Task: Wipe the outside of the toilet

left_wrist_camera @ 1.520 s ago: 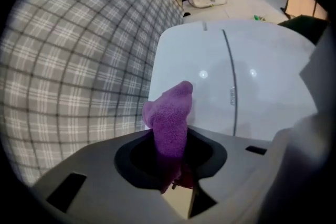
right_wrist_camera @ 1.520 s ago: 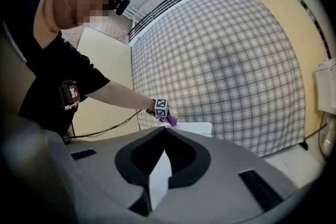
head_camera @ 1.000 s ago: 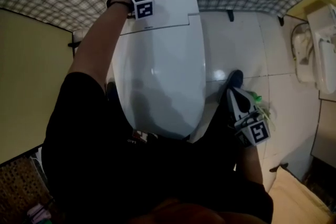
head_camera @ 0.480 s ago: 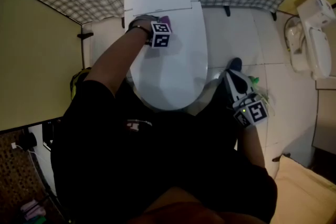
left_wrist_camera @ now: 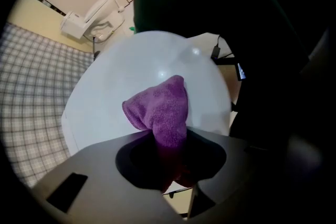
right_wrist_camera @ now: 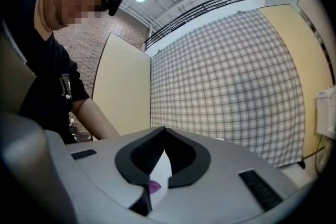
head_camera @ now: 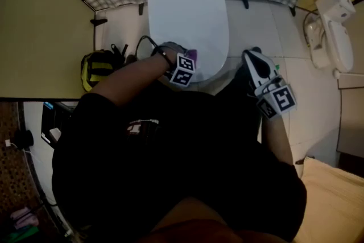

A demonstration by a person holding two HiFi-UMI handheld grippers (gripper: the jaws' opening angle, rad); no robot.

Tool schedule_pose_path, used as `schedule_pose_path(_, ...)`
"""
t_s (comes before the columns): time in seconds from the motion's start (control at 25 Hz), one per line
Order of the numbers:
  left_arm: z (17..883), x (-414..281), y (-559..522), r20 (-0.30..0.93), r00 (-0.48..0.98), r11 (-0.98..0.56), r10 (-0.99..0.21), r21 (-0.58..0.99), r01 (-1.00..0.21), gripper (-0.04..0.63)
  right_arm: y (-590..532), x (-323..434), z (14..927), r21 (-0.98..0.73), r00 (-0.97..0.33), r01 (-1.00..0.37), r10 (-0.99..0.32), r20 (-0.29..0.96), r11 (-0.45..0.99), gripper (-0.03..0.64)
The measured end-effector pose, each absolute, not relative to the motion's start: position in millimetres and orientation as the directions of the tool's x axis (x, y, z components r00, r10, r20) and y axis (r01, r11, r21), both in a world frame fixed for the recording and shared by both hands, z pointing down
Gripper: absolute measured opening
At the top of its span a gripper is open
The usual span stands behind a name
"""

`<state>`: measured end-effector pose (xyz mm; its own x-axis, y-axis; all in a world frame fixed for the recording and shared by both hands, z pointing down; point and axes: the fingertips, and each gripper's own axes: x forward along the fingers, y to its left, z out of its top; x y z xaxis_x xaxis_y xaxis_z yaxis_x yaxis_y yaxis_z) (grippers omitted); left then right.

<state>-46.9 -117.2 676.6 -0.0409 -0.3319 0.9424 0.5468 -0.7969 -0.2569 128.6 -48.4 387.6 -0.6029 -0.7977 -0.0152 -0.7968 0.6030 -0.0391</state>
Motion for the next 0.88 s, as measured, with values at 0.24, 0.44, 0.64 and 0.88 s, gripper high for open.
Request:
schedule_pose_path(0.24,695.8,-53.3,-40.5,0.975,0.018,-0.838,-0.219,-0.198,0.508,0.097,-15.1,101.6,375.7,-0.038,-0.647,-0.761,-0.762,-0.034,0.648,0.006)
schedule_pose_path(0.44,692.8,-50.2,-14.2,0.993,0.093,-0.912,-0.067,-0.099,0.399,0.098,-9.2,111.9,374.7,-0.045,-0.626,-0.778,-0.779,-0.032,0.627,0.006)
schedule_pose_path(0.64,656.6,-25.5,-79.5,0.961,0.259,-0.965,-0.100,-0.158,0.210,0.098,-24.0,149.3,383.5,-0.086,-0.570,-0.817,-0.821,-0.027,0.570,0.006)
schedule_pose_path(0.88,578.3,-19.6,-262.5,0.899,0.257,-0.931,-0.354,-0.364,-0.007,0.100,-70.6,196.0,402.0,-0.114,-0.512,-0.854,-0.859,0.008,0.508,0.005)
